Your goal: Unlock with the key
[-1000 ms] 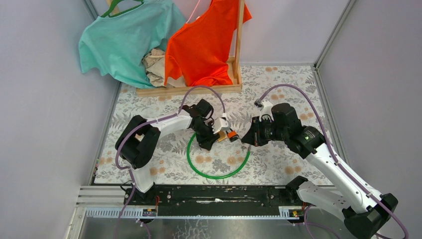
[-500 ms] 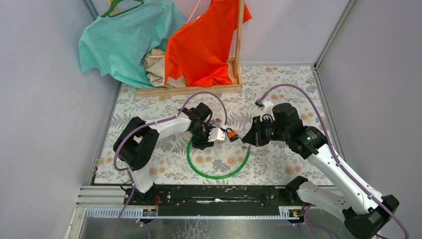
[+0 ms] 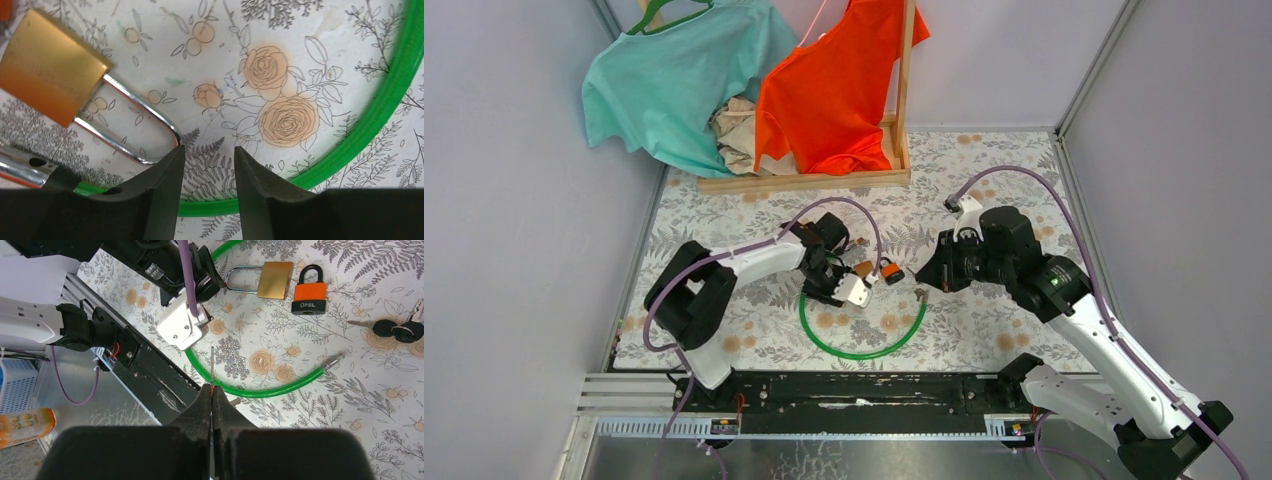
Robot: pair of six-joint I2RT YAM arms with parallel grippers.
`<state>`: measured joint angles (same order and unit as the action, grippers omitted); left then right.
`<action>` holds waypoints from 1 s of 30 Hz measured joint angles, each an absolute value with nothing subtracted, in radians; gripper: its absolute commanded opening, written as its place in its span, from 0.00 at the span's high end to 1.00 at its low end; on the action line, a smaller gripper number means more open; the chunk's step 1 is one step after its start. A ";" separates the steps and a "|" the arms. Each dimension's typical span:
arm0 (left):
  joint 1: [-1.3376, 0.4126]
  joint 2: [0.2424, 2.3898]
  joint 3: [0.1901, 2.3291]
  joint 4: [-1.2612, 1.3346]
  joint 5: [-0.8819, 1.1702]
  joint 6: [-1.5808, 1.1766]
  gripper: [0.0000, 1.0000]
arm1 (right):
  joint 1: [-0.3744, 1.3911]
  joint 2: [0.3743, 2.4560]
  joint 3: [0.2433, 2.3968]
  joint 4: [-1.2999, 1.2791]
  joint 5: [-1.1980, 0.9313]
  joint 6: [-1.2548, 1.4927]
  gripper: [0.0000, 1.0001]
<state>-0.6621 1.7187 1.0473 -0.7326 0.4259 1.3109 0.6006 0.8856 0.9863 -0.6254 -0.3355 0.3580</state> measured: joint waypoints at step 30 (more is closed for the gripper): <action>-0.710 1.787 1.138 -0.826 0.243 1.557 0.59 | 0.601 0.865 1.001 -0.669 -0.297 0.344 1.00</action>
